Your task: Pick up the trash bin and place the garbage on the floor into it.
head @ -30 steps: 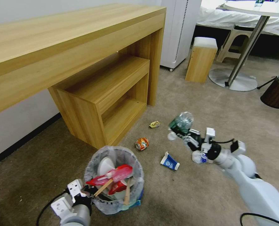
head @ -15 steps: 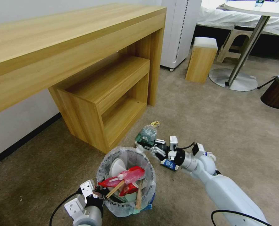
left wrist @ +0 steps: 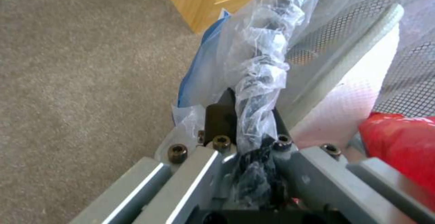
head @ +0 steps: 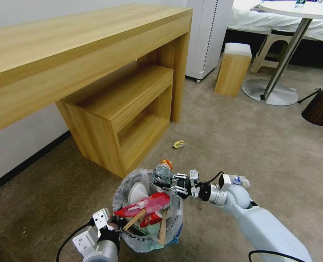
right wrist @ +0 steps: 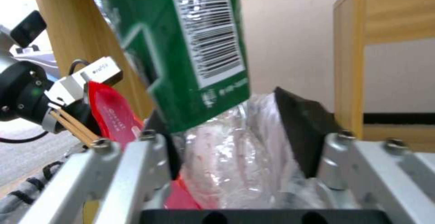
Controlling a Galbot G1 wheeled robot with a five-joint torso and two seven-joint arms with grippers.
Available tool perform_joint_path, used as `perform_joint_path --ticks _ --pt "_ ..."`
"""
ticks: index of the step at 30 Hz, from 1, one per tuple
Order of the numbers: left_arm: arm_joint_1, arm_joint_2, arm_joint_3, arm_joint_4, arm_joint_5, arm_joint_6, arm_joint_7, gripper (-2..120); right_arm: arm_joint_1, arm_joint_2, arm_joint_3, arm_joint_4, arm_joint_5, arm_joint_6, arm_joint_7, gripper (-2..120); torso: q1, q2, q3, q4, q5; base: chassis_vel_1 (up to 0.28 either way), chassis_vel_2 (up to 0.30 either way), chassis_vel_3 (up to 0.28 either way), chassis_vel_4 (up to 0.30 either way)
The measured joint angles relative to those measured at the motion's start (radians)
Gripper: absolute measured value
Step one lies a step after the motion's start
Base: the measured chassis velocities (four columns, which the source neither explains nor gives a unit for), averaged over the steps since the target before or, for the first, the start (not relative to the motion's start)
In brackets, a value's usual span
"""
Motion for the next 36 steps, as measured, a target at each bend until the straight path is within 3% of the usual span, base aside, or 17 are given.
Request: perform_joint_path --ticks 5,12,36 --pt "0.001 0.004 -0.02 -0.001 -0.002 0.0 0.0 1 -0.012 -0.012 0.038 0.023 0.016 0.001 -0.001 65 0.0 0.0 0.0 0.0 0.0 0.0 0.0 0.0 0.0" --pt "0.01 0.005 -0.016 -0.009 0.005 0.002 0.0 1 -0.034 -0.03 0.084 0.028 -0.028 0.0 0.009 96 0.0 0.0 0.0 0.0 -0.0001 0.0 0.0 0.0 0.0" --pt "0.028 0.004 -0.011 -0.03 0.015 -0.005 0.003 1 -0.011 -0.007 0.053 0.003 -0.032 0.0 0.016 100 0.0 0.0 0.0 0.0 -0.0001 0.0 0.0 0.0 0.0"
